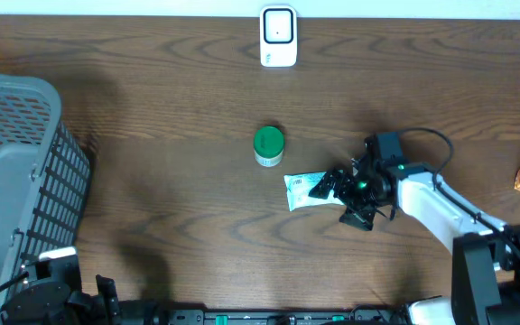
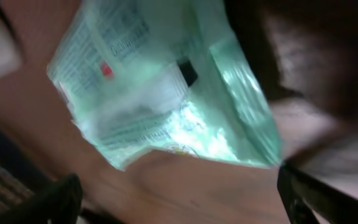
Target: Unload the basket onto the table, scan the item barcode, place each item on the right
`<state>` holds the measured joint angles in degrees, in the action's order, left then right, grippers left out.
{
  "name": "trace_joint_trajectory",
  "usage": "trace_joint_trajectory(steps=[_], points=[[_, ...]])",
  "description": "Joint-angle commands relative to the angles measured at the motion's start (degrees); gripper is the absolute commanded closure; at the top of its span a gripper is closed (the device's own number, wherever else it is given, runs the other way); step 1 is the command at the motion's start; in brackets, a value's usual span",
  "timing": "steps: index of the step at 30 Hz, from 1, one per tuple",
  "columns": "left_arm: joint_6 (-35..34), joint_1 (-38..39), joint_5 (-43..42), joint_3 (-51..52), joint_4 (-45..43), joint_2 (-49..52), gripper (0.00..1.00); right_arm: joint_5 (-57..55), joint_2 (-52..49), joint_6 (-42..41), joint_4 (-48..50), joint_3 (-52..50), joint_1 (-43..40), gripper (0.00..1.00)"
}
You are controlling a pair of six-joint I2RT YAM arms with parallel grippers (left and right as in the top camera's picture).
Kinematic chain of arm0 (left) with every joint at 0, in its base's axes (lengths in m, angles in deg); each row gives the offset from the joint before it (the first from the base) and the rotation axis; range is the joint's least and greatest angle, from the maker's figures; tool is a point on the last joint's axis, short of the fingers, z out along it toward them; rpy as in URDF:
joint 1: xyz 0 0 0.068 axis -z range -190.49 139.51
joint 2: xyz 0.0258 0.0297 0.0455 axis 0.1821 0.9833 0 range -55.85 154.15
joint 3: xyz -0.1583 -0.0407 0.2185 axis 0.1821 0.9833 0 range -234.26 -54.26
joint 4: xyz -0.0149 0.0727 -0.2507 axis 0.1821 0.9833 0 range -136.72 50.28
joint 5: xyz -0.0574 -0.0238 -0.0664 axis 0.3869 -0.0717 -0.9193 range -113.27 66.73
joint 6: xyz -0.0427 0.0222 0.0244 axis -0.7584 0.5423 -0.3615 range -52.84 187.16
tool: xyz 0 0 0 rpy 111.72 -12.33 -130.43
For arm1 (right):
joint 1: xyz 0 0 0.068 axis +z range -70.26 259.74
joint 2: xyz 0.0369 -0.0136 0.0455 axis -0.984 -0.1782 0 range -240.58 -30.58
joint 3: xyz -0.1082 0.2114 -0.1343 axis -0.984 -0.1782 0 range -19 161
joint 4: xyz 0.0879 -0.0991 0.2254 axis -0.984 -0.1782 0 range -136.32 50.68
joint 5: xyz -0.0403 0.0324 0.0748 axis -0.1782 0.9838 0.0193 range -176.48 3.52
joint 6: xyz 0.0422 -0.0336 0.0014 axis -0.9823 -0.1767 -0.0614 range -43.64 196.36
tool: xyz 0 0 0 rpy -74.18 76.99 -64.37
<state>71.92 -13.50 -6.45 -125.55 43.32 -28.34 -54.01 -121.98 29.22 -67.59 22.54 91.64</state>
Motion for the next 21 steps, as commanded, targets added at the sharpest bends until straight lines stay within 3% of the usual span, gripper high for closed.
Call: trace_joint_trajectory(steps=[1, 9, 21], points=[[0.3, -0.3, 0.3, -0.1, 0.2, -0.3, 0.10, -5.7, -3.4, -13.6, 6.4, -8.1, -0.2, 0.01], [0.3, -0.3, 0.3, -0.1, 0.2, -0.3, 0.10, -13.0, -3.4, -24.3, 12.9, -16.0, -0.2, 0.01], [0.3, -0.3, 0.3, -0.1, 0.2, -0.3, 0.10, -24.9, -3.4, -26.7, 15.4, -19.7, -0.2, 0.01]])
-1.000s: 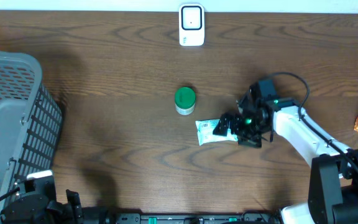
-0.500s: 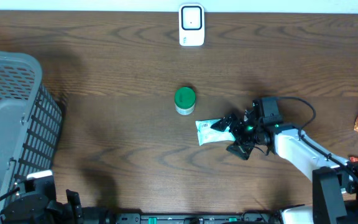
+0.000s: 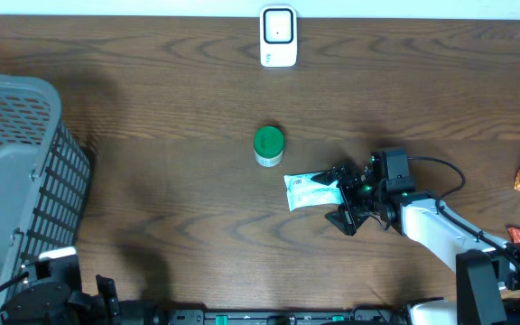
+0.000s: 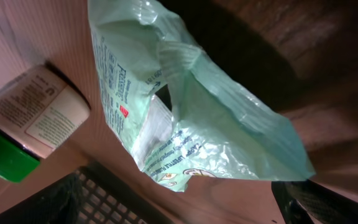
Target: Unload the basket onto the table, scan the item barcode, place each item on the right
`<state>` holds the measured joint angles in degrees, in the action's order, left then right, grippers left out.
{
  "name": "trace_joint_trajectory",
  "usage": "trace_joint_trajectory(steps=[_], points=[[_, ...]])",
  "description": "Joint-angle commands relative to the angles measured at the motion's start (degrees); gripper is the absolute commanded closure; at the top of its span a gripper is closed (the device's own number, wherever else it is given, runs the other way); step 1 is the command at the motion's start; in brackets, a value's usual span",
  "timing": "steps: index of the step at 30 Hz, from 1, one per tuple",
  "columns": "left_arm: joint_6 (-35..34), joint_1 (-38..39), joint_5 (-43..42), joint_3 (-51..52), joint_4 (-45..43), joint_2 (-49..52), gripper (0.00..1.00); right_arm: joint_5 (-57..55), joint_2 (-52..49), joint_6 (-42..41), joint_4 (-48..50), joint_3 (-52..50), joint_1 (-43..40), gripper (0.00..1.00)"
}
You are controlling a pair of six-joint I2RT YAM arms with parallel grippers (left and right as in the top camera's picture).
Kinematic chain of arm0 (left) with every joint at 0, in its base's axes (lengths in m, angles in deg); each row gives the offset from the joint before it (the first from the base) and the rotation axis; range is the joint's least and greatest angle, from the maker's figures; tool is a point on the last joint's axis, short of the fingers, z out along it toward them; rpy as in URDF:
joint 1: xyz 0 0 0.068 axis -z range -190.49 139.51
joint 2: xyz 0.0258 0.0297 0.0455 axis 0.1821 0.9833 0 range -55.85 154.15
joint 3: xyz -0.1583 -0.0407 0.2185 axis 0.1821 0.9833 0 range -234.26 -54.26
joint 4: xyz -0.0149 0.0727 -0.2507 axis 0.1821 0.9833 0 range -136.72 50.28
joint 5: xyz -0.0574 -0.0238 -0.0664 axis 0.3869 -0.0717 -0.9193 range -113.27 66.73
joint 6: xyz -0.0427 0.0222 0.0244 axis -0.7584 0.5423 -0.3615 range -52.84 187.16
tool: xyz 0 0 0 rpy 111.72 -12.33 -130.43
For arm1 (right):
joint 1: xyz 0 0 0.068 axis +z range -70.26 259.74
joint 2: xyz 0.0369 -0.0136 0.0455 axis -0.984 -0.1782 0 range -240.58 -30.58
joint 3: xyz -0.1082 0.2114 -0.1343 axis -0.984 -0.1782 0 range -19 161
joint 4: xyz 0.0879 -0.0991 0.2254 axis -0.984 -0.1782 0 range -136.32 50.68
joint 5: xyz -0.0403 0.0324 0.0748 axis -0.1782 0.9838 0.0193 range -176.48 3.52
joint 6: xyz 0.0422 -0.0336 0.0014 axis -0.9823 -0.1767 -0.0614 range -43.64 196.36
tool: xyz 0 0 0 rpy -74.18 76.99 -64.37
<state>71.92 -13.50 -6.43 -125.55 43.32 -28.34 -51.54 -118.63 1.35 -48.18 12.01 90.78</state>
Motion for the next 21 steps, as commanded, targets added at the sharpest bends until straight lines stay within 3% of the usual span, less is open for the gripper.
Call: trace_joint_trajectory(steps=[1, 4, 5, 12, 14, 15, 21], points=[[0.3, -0.3, 0.3, -0.1, 0.2, -0.3, 0.10, -29.6, -6.8, 1.1, -4.0, -9.4, 0.6, 0.01], [0.3, -0.3, 0.3, -0.1, 0.2, -0.3, 0.10, -35.5, -6.8, -0.2, -4.0, -10.5, 0.6, 0.01], [0.3, -0.3, 0.3, -0.1, 0.2, -0.3, 0.10, -36.9, -6.8, -0.9, -3.7, -11.0, 0.6, 0.05], [0.3, -0.3, 0.3, -0.1, 0.2, -0.3, 0.10, -43.8, -6.8, 2.2, 0.3, -12.2, 0.6, 0.66], [0.3, -0.3, 0.3, -0.1, 0.2, -0.3, 0.10, -43.6, -6.8, 7.7, 4.7, -12.2, 0.6, 0.94], [0.3, -0.3, 0.3, -0.1, 0.2, -0.3, 0.10, -43.5, -6.8, 9.2, 6.5, -12.2, 0.6, 0.99], [0.3, -0.3, 0.3, -0.1, 0.2, -0.3, 0.10, -36.6, -5.2, 21.4, 18.8, -12.0, 0.6, 0.99]])
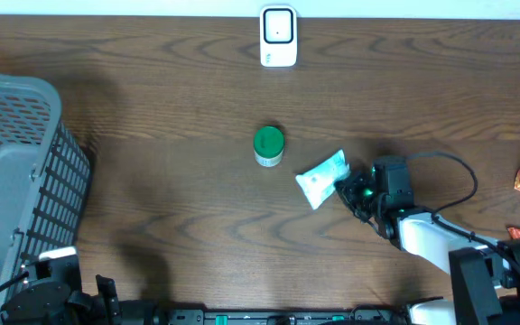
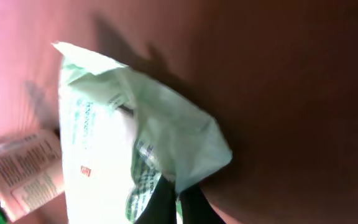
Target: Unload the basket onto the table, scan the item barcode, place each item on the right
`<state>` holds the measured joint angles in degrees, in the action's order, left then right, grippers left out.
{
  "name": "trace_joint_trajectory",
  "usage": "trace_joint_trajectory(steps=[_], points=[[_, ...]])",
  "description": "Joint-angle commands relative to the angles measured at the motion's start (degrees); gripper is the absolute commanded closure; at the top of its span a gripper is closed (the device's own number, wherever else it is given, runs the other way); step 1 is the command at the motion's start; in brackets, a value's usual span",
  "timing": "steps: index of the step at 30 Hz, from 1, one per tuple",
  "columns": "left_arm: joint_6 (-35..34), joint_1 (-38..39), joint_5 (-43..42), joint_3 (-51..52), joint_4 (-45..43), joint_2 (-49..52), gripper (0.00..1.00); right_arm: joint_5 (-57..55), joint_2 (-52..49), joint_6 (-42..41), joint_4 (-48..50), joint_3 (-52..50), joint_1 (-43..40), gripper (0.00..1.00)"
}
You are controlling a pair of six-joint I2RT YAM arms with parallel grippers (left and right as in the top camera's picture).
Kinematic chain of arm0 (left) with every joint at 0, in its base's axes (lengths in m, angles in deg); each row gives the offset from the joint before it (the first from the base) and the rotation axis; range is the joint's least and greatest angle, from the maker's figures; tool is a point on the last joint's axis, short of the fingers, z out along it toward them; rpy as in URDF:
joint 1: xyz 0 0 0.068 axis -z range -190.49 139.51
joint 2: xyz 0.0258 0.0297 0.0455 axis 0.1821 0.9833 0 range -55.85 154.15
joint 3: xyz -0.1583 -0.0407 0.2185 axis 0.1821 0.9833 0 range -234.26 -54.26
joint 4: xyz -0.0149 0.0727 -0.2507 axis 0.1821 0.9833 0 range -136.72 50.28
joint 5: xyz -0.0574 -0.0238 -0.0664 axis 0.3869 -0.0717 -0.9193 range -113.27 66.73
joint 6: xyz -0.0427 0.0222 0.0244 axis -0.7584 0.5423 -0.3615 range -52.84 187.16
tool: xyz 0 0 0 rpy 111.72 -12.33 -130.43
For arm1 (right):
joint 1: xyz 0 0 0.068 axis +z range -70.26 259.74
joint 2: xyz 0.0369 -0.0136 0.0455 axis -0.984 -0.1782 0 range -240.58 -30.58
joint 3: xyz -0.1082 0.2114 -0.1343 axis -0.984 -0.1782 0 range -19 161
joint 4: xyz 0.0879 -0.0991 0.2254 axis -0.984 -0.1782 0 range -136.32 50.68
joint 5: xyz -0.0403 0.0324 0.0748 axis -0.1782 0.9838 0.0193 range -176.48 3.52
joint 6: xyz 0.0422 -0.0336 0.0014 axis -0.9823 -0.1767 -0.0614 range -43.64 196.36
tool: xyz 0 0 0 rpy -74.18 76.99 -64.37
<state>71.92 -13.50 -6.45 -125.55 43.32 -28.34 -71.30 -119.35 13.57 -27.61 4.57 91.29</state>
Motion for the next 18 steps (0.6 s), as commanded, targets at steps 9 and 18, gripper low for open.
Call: trace_joint_trajectory(steps=[9, 18], points=[[0.3, -0.3, 0.3, -0.1, 0.2, -0.3, 0.10, 0.1, 17.7, 11.7, -3.3, -4.4, 0.1, 0.99], [0.3, -0.3, 0.3, -0.1, 0.2, -0.3, 0.10, -15.5, 25.5, 11.6, -25.2, -4.9, 0.1, 0.01]])
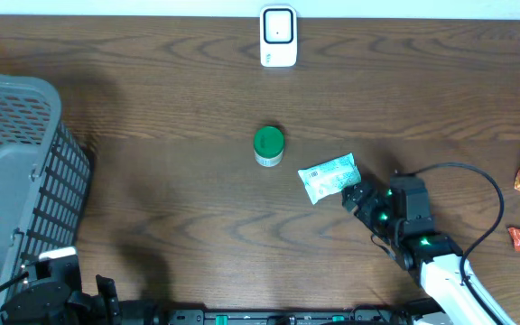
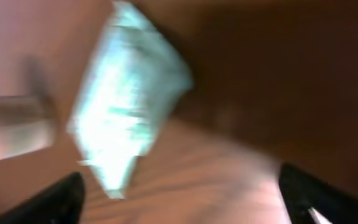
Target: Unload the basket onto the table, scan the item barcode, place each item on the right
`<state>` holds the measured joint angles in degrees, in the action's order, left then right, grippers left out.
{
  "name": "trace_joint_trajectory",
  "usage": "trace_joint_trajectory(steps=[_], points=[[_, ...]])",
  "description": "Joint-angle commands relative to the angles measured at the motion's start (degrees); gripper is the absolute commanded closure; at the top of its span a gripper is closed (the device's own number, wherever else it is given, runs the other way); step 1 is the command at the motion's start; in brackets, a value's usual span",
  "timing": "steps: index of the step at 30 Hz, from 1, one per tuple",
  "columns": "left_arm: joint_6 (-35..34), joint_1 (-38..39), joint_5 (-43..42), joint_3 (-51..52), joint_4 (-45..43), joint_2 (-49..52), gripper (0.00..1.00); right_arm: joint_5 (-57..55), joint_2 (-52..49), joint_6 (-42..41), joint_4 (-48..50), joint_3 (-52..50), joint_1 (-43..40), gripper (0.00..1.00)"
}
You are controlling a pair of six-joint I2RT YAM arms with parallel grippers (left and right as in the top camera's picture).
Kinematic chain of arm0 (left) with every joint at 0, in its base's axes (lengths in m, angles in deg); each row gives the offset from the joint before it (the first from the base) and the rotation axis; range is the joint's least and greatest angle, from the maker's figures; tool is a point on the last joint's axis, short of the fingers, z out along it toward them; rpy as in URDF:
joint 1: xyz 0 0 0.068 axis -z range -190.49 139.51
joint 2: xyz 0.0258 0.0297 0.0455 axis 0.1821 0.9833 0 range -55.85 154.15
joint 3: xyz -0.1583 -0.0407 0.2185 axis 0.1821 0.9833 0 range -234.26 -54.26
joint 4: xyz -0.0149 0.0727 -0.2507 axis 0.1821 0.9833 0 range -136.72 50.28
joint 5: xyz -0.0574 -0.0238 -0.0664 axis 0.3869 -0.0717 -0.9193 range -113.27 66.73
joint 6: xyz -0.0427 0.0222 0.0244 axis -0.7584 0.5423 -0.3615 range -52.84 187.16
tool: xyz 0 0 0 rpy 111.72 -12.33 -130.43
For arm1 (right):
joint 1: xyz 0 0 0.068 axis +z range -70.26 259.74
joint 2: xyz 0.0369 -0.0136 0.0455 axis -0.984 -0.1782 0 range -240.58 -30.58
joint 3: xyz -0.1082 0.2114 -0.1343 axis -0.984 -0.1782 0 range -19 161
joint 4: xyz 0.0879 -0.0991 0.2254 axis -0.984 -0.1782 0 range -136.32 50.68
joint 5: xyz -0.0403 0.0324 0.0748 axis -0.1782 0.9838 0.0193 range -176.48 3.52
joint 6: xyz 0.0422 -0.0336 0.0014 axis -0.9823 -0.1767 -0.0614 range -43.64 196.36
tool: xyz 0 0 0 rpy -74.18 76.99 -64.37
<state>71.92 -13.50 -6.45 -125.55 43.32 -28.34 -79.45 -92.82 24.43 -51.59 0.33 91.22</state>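
A pale green plastic packet (image 1: 329, 177) with small print lies on the brown table, just right of a green-lidded jar (image 1: 268, 145). My right gripper (image 1: 357, 198) sits just off the packet's lower right corner, open, with nothing between its fingers. In the blurred right wrist view the packet (image 2: 126, 106) lies ahead and left of the open gripper (image 2: 182, 186); the dark fingers (image 2: 61, 199) stand wide apart at the lower corners. A white scanner (image 1: 278, 37) stands at the far edge. The left gripper is out of view.
A grey wire basket (image 1: 16, 181) fills the left side. A small orange-and-white box and a red packet lie at the right edge. The right arm's cable (image 1: 477, 181) loops over the table.
My right gripper was shut on the packet's corner; now it is open and has drawn back toward the lower right. The packet lies released on the table, slightly further right.
The packet lay flat below the jar with my right gripper open at its right end. The gripper was still open there a moment later. Then it was shut on the packet, which had turned and shifted right. Now the packet lies free.
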Motion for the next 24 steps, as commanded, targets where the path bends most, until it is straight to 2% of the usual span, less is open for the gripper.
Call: trace_joint_trajectory(steps=[1, 9, 14, 18, 24], points=[[0.3, -0.3, 0.3, -0.1, 0.2, -0.3, 0.10, -8.2, -2.1, 0.5, -1.1, -1.1, 0.2, 0.01], [0.3, -0.3, 0.3, -0.1, 0.2, -0.3, 0.10, -9.0, -16.8, -1.6, 12.9, -3.5, 0.2, 0.01], [0.3, -0.3, 0.3, -0.1, 0.2, -0.3, 0.10, -3.2, -28.3, -4.9, 22.2, -3.5, 0.2, 0.01], [0.3, -0.3, 0.3, -0.1, 0.2, -0.3, 0.10, 0.9, -33.7, -7.0, 23.2, -3.5, 0.2, 0.01], [0.3, -0.3, 0.3, -0.1, 0.2, -0.3, 0.10, 9.9, -33.5, -7.2, 22.1, -3.5, 0.2, 0.01]])
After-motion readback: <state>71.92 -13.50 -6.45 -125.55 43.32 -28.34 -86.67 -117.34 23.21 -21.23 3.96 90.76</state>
